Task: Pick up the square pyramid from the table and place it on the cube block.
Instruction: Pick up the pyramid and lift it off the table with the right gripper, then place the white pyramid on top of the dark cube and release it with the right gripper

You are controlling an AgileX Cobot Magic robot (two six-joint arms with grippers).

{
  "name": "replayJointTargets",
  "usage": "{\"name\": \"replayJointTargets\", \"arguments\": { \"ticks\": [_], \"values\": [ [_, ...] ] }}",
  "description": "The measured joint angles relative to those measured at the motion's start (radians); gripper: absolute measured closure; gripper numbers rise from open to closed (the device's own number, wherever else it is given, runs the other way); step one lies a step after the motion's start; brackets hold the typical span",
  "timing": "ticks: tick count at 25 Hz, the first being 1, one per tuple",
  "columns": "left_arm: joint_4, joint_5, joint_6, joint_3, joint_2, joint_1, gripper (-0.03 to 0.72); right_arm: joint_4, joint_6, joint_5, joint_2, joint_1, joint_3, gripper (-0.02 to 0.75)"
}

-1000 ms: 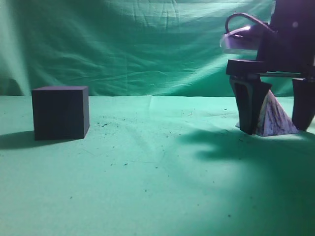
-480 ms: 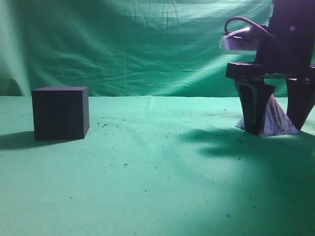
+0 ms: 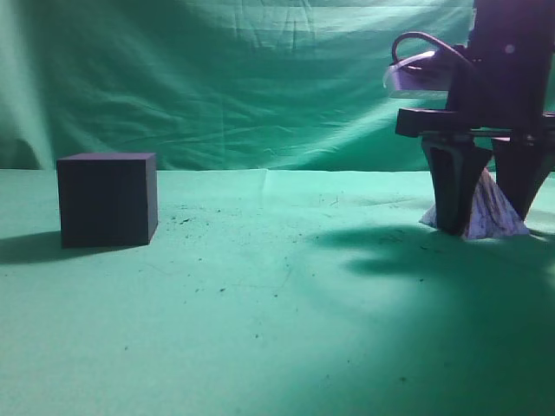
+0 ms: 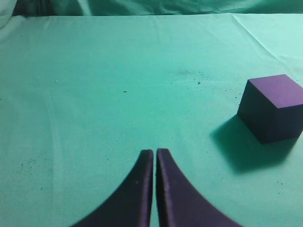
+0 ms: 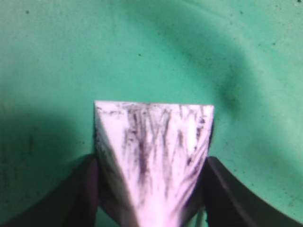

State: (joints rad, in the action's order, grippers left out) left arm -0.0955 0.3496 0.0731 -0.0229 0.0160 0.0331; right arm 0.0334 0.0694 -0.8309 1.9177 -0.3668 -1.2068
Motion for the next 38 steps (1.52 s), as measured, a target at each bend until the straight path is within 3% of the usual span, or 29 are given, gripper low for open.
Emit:
{"name": "replayJointTargets", "arguments": {
  "ticks": [2, 4, 10, 13, 19, 26, 31, 38],
  "values": [
    [0.000, 0.000, 0.000, 0.000, 0.000, 0.000, 0.688, -0.006, 0.000, -0.044, 0.006, 0.000, -0.029, 0.323],
    [0.000, 0.000, 0.000, 0.000, 0.000, 0.000, 0.688, -0.008, 0.000, -0.087, 0.007, 0.000, -0.065, 0.391],
    [0.000, 0.000, 0.000, 0.000, 0.000, 0.000, 0.688, -0.008, 0.003, -0.153, -0.032, -0.012, -0.199, 0.378],
    [0.000, 0.000, 0.000, 0.000, 0.000, 0.000, 0.688, -0.011, 0.008, -0.200, -0.045, -0.043, -0.246, 0.464],
    [0.000, 0.000, 0.000, 0.000, 0.000, 0.000, 0.688, -0.013, 0.010, -0.329, -0.047, -0.193, -0.375, 0.470],
    [0.000, 0.000, 0.000, 0.000, 0.000, 0.000, 0.688, -0.011, -0.020, -0.407, 0.003, -0.406, -0.640, 0.470],
    [0.000, 0.000, 0.000, 0.000, 0.000, 0.000, 0.688, -0.009, -0.034, -0.413, 0.106, -0.494, -0.793, 0.470],
    [0.000, 0.000, 0.000, 0.000, 0.000, 0.000, 0.688, 0.003, -0.036, -0.413, 0.213, -0.549, -0.822, 0.470]
  ]
}}
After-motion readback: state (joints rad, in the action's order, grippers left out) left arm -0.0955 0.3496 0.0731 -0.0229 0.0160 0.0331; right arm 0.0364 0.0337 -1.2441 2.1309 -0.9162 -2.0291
